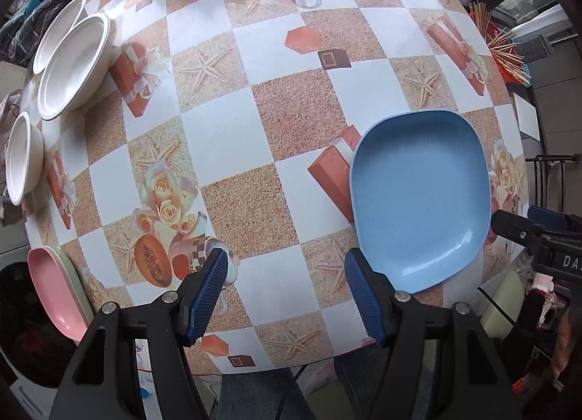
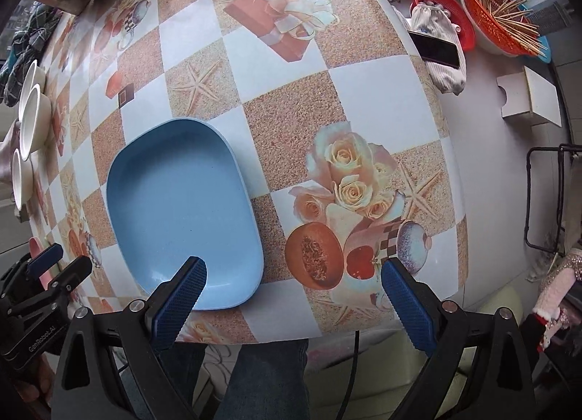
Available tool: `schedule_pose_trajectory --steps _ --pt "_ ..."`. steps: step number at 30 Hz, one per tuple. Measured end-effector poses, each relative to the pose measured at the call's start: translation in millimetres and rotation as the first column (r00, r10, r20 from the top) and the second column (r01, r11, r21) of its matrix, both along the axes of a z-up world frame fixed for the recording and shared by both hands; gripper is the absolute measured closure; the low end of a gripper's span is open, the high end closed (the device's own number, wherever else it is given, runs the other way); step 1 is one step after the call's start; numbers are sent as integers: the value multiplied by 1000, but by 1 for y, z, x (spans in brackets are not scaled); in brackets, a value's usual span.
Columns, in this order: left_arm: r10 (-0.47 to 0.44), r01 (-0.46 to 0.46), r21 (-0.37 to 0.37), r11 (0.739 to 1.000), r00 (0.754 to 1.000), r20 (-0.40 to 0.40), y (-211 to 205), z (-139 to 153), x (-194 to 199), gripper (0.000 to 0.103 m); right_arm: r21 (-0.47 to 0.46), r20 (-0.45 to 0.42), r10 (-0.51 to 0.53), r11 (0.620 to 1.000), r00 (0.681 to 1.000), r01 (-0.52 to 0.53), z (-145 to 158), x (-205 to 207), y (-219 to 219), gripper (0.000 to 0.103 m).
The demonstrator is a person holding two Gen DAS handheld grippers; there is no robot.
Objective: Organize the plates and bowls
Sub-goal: 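Move the right gripper to the blue plate and grasp its rim, then lift the blue plate with the right gripper and carry it over the pink plate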
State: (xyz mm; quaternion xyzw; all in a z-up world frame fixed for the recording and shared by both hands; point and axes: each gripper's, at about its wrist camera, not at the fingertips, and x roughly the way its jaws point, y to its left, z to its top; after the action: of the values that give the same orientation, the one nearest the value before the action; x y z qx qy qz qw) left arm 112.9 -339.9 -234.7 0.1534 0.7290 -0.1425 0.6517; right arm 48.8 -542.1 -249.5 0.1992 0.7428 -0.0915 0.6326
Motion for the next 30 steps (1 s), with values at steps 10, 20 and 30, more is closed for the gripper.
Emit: schedule_pose_trajectory --steps 10,20,30 --pt "-31 30 52 998 999 29 -38 -33 -1 32 -20 -16 107 994 994 -108 -26 18 6 5" --pt "-57 56 82 995 998 18 -61 -47 6 33 -106 -12 207 973 978 -207 -31 25 28 19" --pt "-97 98 32 995 995 -31 -80 -50 -18 69 14 53 180 983 982 -181 -22 8 45 88"
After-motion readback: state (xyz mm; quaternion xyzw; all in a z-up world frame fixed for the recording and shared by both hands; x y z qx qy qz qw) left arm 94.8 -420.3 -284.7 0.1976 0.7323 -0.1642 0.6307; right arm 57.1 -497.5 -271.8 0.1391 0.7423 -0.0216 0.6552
